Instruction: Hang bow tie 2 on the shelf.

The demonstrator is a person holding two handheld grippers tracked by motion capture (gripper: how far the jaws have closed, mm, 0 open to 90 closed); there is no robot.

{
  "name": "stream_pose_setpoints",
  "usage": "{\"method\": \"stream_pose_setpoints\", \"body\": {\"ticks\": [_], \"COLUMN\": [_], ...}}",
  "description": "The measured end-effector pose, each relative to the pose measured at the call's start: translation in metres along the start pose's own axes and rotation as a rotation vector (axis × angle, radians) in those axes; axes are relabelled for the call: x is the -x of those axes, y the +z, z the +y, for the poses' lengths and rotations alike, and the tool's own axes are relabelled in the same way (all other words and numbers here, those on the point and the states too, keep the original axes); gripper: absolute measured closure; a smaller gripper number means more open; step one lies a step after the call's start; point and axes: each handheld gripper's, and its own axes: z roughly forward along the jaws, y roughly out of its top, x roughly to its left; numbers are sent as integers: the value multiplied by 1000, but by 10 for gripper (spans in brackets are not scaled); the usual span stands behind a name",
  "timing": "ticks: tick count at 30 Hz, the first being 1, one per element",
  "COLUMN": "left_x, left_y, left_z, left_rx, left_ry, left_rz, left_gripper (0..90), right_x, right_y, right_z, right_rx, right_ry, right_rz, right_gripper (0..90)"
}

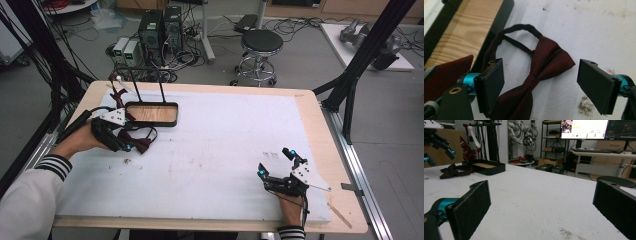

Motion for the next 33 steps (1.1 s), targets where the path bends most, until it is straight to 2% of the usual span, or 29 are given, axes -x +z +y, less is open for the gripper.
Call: {"method": "stream_pose_setpoints", "body": {"ticks": [6,10,16,18,21,25,26,28,31,32,33], "left_x": [-3,-5,-9,-10,-11,-12,-11,-11,-9,-10,-8], "left_y": [10,16,17,17,19,20,22,22,22,22,22], "left_z": [-3,-6,-9,-10,-11,-11,-11,-10,-10,-9,-9], "left_rx": [-54,-81,-104,-101,-117,-138,-132,-155,-159,-170,-163], "left_ry": [10,-4,-6,-21,-14,5,-3,14,-5,10,2], "left_rz": [-7,-11,-18,-16,-20,-31,-37,-37,-51,-47,-45], "left_gripper": [253,272,332,366,396,492,521,605,743,756,763], "right_x": [0,0,0,0,0,0,0,0,0,0,0], "right_y": [0,0,0,0,0,0,0,0,0,0,0], "right_z": [0,0,0,0,0,0,0,0,0,0,0], "right_rx": [0,1,-1,-1,0,-1,-1,0,-1,1,0], "right_ry": [-1,0,3,4,5,7,7,8,9,11,11], "right_rz": [0,1,0,0,0,-1,-1,-1,0,-1,-1], "right_gripper": [6,6,6,6,5,6,6,6,6,6,6]}}
